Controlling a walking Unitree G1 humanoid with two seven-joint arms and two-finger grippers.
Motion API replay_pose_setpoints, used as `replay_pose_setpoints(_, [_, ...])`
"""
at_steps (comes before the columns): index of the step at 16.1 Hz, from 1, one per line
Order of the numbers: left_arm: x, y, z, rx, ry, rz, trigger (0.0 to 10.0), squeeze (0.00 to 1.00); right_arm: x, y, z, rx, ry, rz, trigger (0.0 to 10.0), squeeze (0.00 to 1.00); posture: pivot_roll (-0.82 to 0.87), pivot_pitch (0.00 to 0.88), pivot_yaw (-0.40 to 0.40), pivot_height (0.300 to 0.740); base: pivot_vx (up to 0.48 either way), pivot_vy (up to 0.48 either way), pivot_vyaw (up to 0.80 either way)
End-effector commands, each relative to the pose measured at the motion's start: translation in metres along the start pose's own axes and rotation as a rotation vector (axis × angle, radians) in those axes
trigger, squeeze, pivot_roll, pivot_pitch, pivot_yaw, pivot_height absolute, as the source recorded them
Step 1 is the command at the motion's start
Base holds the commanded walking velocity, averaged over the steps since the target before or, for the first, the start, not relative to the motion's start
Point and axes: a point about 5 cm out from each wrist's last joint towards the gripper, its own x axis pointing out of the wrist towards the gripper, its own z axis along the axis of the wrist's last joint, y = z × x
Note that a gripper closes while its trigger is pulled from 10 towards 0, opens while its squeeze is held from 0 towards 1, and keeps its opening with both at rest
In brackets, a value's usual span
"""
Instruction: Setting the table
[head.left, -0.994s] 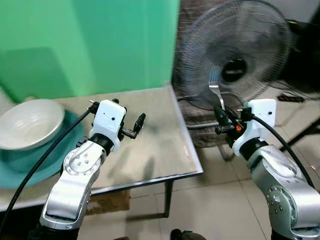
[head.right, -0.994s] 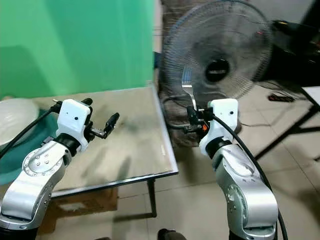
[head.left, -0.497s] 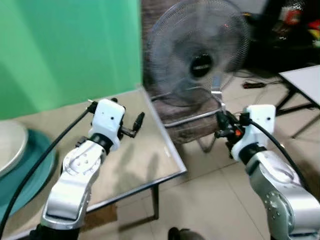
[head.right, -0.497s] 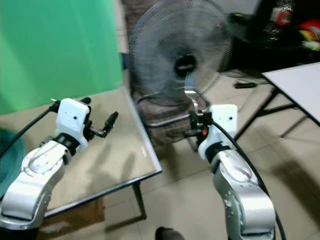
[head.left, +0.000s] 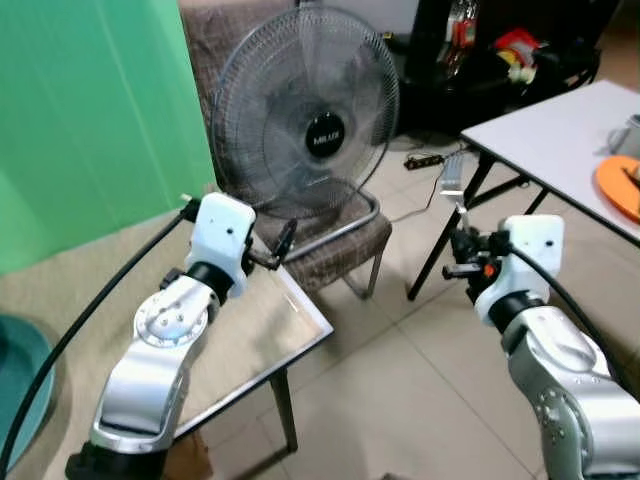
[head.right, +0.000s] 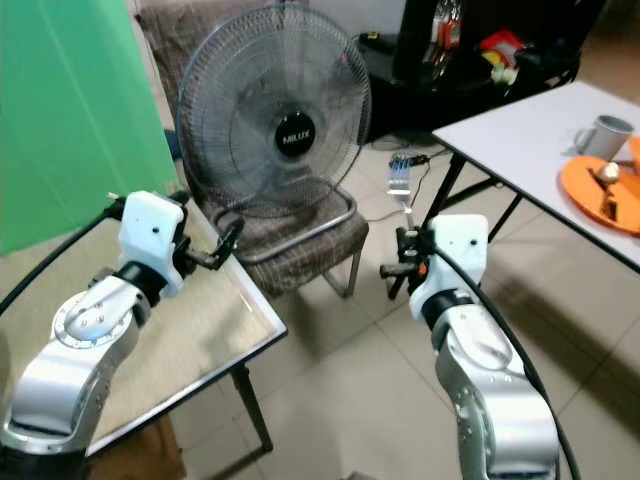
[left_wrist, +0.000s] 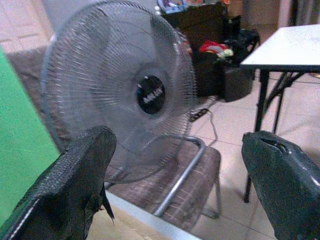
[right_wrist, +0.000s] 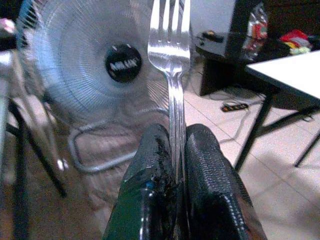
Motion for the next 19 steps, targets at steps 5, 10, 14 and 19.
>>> replay_pose_setpoints(5, [0.001,0.0047,-0.0013,-0.001,0.004,0.027,10.0,0.0,-0.0004,0.0003,0.0015,0.012,0.004,-0.027,10.0,0.0,0.07,0.0,0.003,0.74,0.0,0.0,-0.48])
replay_pose_setpoints(10, [0.0022,0.0053,0.0006,0.012,-0.013,0.038,10.0,0.0,-0.001,-0.0006,0.0013,0.005,0.002,-0.046,10.0,0.0,0.06,0.0,0.012,0.74,0.0,-0.076,-0.32])
replay_pose_setpoints(14, [0.0035,0.0047,0.0006,0.015,-0.014,0.035,10.0,0.0,-0.0014,-0.0003,0.0027,0.007,-0.007,-0.048,10.0,0.0,0.06,0.0,0.016,0.74,0.0,-0.39,0.0])
replay_pose_setpoints(19, [0.0046,0.0038,0.001,0.021,-0.015,0.029,10.0,0.0,-0.0021,0.0005,0.0024,0.012,-0.006,-0.046,10.0,0.0,0.06,0.0,0.017,0.74,0.0,-0.386,-0.54])
